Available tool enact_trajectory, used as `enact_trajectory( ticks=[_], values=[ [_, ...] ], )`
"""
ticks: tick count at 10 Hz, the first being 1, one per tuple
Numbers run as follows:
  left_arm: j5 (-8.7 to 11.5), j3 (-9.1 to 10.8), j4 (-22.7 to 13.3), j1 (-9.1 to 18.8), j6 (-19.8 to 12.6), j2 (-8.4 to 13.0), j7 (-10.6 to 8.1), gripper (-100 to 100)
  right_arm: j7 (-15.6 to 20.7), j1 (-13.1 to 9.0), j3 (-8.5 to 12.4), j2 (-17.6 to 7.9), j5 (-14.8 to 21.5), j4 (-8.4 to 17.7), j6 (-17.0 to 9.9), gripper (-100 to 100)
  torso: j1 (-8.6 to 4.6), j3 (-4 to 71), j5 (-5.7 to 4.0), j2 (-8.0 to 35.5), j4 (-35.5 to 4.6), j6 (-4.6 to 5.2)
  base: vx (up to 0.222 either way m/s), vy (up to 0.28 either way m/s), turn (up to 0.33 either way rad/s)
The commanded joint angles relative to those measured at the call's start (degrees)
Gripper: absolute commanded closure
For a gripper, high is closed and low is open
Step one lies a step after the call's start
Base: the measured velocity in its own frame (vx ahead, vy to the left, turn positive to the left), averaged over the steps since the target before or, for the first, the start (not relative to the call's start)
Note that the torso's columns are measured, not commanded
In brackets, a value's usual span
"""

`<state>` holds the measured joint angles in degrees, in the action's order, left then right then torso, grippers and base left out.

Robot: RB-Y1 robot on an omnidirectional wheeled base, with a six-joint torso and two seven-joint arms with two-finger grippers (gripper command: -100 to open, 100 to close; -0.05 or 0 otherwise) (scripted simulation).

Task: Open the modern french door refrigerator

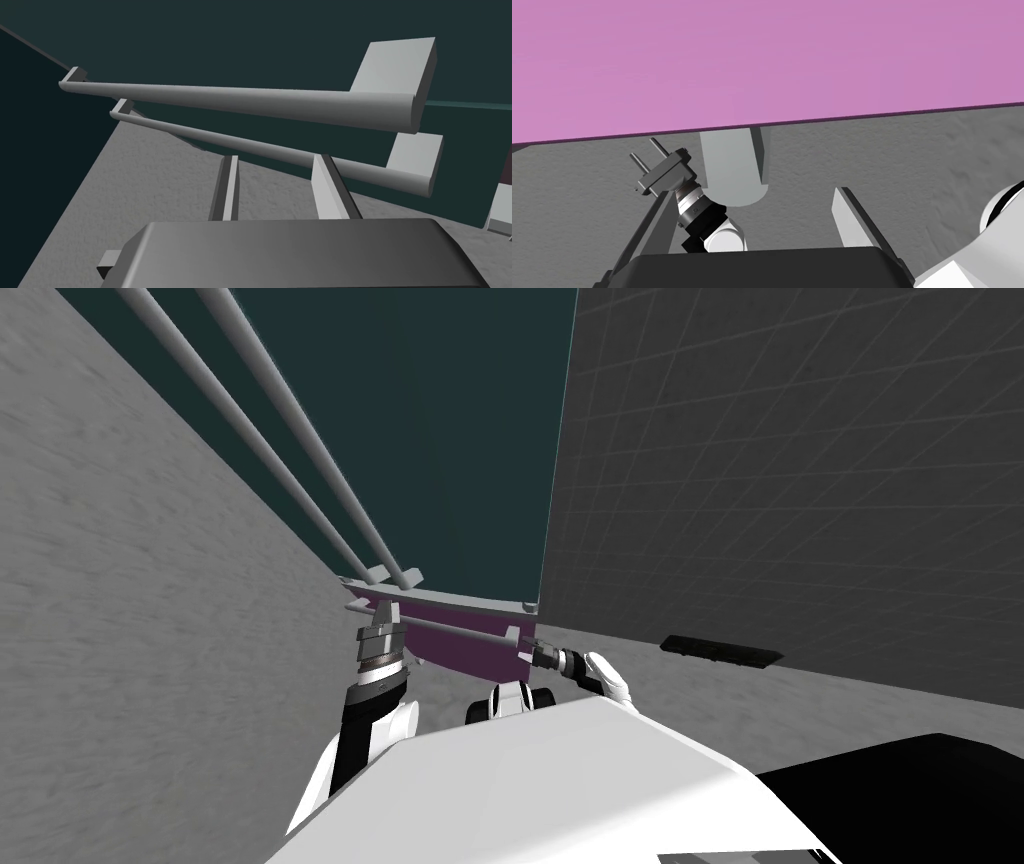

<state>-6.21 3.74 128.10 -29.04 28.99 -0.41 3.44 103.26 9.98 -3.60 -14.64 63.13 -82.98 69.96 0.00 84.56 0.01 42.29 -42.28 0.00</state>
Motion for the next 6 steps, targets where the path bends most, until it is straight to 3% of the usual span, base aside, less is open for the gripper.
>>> enact_trajectory(
  ticks=[1, 6],
  values=[
    [0.0, 0.0, 0.0, 0.0, 0.0, 0.0, 0.0, 0, -0.3, 0.1, -0.1, -0.1, 0.0, -0.5, 0.0, 100, -0.14, 0.0, -0.05, 0.0, 0.0, 0.0, -0.085, 0.034, -0.029],
    [0.0, -0.01, 0.0, 0.0, 0.0, 0.0, 0.0, 0, -1.0, 0.3, -0.3, -0.4, 0.1, -1.3, 0.1, 100, 0.0, 0.0, -0.01, 0.0, 0.0, 0.0, -0.165, 0.071, -0.027]
  ],
)
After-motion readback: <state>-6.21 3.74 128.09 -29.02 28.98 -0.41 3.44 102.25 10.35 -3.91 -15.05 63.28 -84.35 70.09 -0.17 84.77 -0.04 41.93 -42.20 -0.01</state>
